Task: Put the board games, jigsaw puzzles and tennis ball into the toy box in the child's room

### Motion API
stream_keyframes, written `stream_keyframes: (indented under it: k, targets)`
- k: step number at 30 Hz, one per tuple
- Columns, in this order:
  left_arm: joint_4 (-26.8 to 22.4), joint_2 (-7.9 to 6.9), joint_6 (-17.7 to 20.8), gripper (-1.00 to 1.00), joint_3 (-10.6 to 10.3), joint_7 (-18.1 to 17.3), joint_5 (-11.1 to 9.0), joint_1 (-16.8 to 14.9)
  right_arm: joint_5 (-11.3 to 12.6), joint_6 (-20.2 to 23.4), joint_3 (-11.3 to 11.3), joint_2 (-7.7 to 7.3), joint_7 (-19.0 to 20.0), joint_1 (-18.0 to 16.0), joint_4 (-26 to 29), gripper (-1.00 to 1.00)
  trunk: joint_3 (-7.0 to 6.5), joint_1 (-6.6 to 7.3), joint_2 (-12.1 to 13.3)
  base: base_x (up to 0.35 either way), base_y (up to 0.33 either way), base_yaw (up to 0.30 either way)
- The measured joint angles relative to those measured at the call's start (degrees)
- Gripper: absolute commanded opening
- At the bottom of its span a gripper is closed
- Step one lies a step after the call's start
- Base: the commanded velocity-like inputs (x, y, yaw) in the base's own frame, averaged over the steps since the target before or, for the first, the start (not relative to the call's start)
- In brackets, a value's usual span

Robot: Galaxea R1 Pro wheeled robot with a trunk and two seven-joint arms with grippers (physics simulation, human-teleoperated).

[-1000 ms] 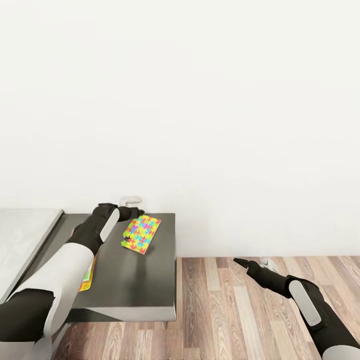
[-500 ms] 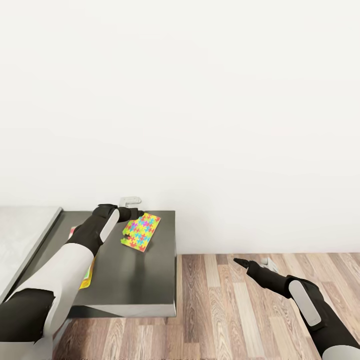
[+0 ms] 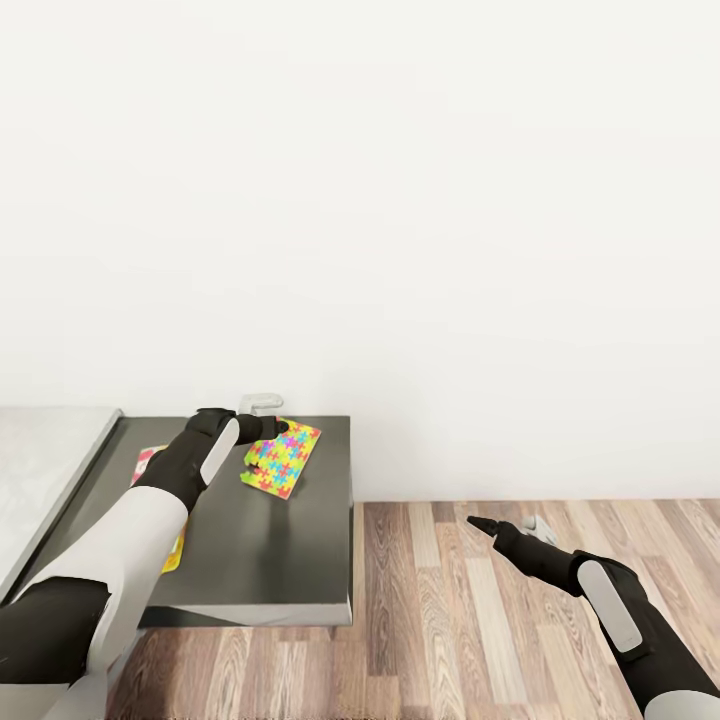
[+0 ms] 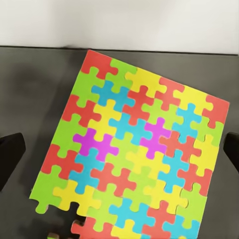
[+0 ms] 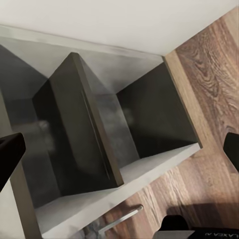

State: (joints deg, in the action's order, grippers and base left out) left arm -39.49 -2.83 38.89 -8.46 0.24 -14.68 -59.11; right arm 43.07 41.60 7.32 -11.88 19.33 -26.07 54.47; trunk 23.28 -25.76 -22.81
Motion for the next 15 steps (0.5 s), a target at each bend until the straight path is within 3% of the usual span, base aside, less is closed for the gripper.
stream_keyframes:
  k: [15]
  targets:
    - [0.08, -0.02, -0.04, 1.0, -0.02, 0.0, 0.0, 0.0, -0.02, -0.01, 0.01, 0.0, 0.0, 0.0, 0.0, 1.0, 1.28, 0.0, 0.0, 0.0, 0.0, 0.0]
